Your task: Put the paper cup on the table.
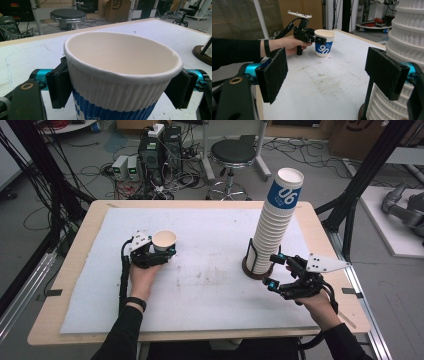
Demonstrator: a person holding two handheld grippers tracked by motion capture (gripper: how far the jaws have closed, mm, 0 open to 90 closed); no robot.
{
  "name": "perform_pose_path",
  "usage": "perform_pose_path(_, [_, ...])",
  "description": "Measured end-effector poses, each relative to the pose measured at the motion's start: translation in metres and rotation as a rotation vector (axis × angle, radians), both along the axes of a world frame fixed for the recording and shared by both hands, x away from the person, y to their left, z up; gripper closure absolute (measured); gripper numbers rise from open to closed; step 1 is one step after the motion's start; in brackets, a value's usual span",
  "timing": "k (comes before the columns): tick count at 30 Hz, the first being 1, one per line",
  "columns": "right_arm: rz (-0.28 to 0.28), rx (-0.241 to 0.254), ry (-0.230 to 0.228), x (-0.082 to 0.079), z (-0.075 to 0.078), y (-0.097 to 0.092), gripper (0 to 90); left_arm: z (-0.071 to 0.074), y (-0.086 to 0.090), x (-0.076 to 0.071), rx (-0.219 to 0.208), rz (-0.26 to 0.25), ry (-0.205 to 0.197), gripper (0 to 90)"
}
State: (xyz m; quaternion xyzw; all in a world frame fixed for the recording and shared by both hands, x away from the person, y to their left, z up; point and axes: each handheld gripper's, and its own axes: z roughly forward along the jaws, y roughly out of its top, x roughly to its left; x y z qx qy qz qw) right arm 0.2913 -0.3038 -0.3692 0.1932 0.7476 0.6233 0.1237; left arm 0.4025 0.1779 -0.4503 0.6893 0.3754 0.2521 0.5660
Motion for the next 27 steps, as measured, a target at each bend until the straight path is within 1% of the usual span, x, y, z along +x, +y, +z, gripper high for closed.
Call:
perform_pose_path(8, [0.007,-0.004,-0.001,0.0004,-0.0003,0.0017,18.9,0.0016,-0.0005,-0.0012,0.01,0.006,0.019,17.9])
perform_pose_path(20, [0.012,-0.006,-0.002,0.0016,-0.0005,0.0046,18.8,0.0053,-0.0016,-0.0051,0.057,0.007,0.042,17.4])
perform_pose_path(24, [0.015,-0.006,-0.004,0.0019,-0.0006,0.0057,18.8,0.0061,-0.0021,-0.0062,0.059,0.006,0.057,16.9])
perform_pose_path(27, [0.019,-0.009,-0.004,0.0022,-0.0008,0.0068,18.8,0.0066,-0.0021,-0.0067,0.071,0.006,0.07,16.1])
